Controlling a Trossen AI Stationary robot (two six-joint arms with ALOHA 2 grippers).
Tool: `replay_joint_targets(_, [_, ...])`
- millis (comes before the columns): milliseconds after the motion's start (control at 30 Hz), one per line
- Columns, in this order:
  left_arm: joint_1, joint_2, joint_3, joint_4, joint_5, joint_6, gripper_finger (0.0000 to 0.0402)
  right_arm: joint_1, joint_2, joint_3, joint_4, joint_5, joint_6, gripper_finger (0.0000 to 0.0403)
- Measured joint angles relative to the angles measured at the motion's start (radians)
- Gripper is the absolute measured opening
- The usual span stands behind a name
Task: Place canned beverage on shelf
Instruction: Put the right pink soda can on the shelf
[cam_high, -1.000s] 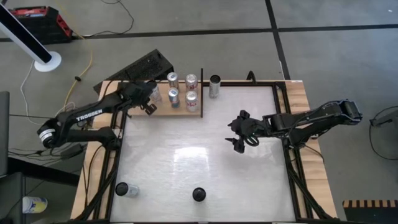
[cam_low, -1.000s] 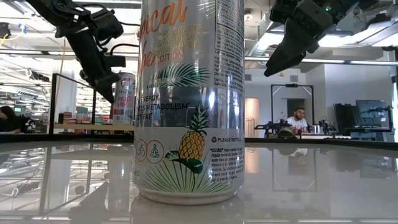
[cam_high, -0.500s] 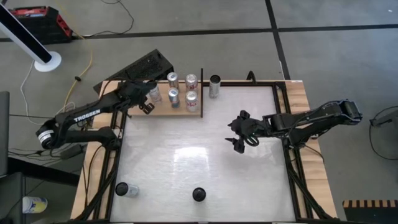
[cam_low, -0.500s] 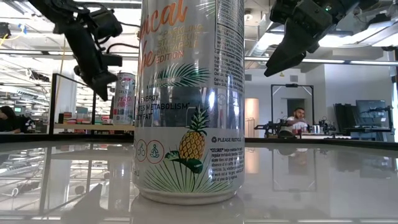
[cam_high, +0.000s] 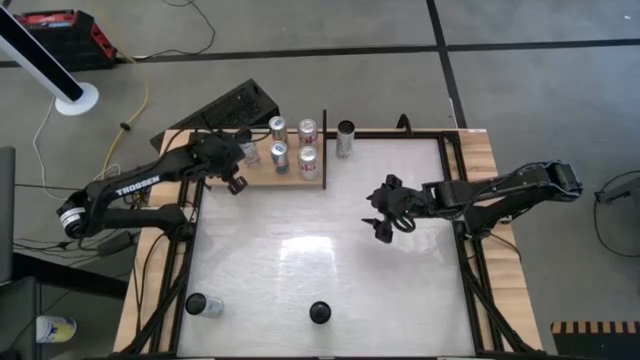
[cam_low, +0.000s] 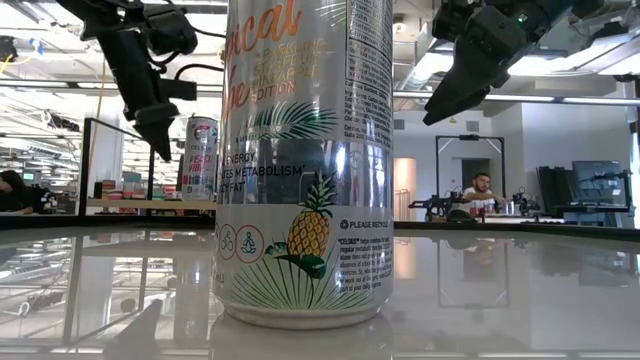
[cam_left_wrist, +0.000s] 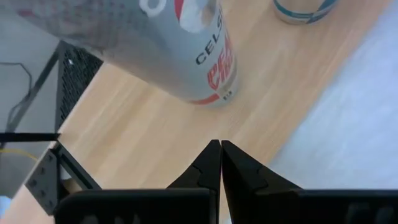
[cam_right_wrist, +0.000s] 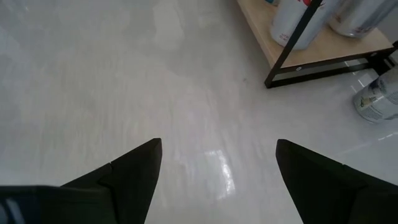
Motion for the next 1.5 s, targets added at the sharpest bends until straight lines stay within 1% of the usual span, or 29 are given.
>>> replay_joint_targets(167, [0.024,0.022,0.0,0.016,-0.022,0.039,0.0,0.002,0.0,0.0,0.0,0.0,0.0,0.0338])
replay_joint_targets(367, [0.052,0.065,0.0,0.065,-0.016,0.074,0.0,0.002,0.0,0.0,0.0,0.0,0.0,0.0338])
replay_joint_targets(567, [0.052,0.107,0.0,0.136,-0.006,0.119,0.0,0.002,0.0,0.0,0.0,0.0,-0.015,0.0338])
replay_joint_targets(767, [0.063,0.141,0.0,0.197,-0.018,0.142,0.0,0.002,0.0,0.0,0.0,0.0,-0.029,0.0338])
replay_joint_targets(1067, [0.11,0.19,0.0,0.264,-0.015,0.136,0.0,0.002,0.0,0.0,0.0,0.0,-0.053,0.0338])
replay_joint_targets(1167, [0.109,0.199,0.002,0.247,-0.014,0.124,0.0,0.002,0.0,0.0,0.0,0.0,-0.053,0.0338])
replay_joint_targets(1300, [0.088,0.195,0.003,0.158,0.011,0.074,0.0,0.002,0.0,0.0,0.0,0.0,-0.053,0.0338])
replay_joint_targets(1433, [0.058,0.161,0.003,0.125,0.097,0.071,0.0,0.0,0.0,0.0,0.0,0.0,-0.056,0.0338])
replay_joint_targets(1500, [0.042,0.134,0.0,0.116,0.122,0.074,0.0,-0.001,0.0,0.0,0.0,0.0,-0.056,0.0338])
